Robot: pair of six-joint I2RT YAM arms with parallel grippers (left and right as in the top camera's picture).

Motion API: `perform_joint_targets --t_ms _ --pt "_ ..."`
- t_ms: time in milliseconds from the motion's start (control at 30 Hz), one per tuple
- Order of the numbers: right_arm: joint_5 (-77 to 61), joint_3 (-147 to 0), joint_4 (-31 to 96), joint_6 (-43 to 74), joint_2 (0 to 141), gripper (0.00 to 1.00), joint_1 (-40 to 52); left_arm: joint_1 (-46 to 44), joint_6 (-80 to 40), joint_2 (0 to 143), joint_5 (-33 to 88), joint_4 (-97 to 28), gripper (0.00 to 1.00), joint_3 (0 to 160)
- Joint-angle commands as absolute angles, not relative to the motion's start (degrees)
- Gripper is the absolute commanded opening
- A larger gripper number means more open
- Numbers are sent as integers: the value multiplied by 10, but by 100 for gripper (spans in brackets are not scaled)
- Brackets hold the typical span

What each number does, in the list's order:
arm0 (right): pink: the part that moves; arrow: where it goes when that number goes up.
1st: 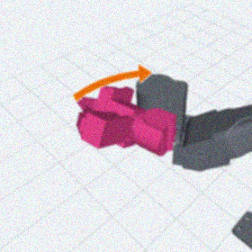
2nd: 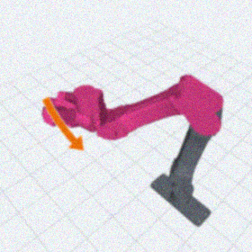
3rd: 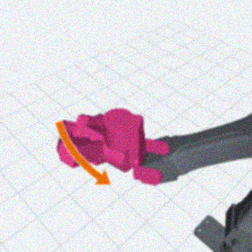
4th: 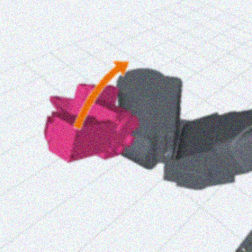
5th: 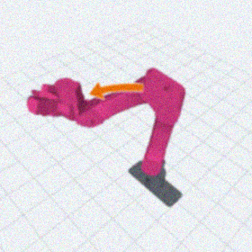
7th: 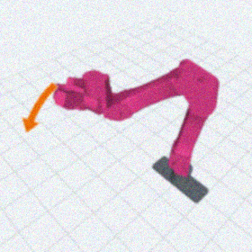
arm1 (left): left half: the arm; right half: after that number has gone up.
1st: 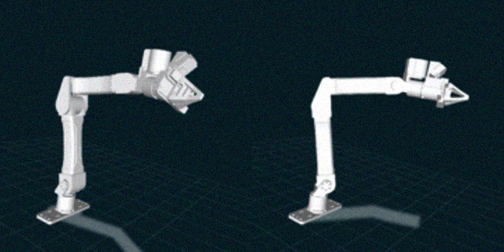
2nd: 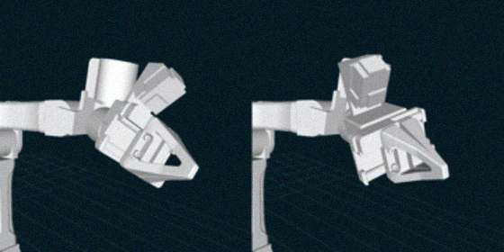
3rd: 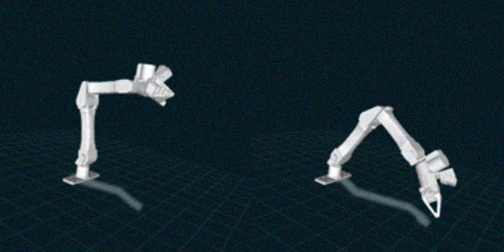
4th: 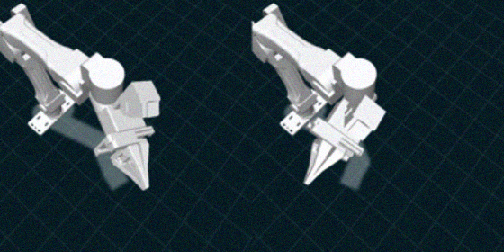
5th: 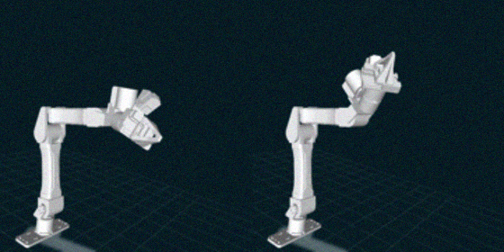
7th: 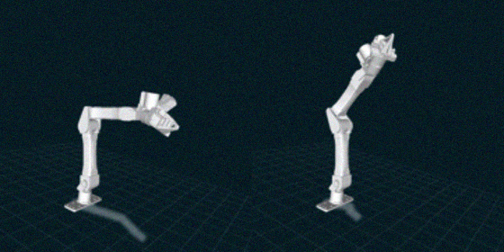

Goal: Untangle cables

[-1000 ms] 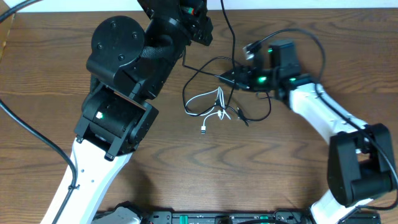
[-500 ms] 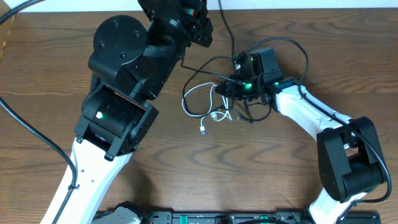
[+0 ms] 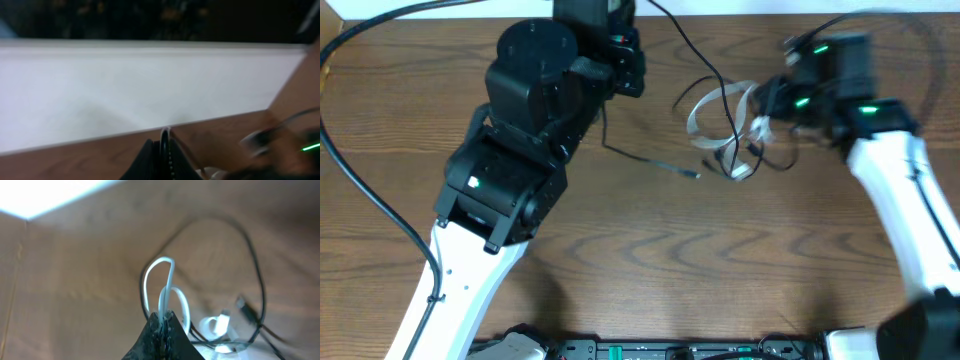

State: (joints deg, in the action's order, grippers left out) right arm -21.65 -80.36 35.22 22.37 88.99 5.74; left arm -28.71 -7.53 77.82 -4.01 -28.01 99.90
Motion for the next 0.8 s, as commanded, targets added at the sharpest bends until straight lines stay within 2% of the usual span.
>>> perform_joint_targets --t_ms 0,200,400,567,667,767 --pt "-213 -843 368 185 855 1 22 -264 -99 794 -57 -314 7 999" --pt "-230 -877 378 183 814 1 -14 -224 -111 838 -57 -388 7 999" --pt "-379 -881 325 184 801 1 -15 -199 -130 881 -51 -424 8 999" --pt "-326 -881 326 197 801 1 -14 -199 -101 909 30 -437 8 999" --pt "-310 -881 326 197 801 1 -14 -199 -65 929 98 -442 16 998" --pt "-309 -881 328 197 801 1 -14 -199 -20 953 190 -447 31 997"
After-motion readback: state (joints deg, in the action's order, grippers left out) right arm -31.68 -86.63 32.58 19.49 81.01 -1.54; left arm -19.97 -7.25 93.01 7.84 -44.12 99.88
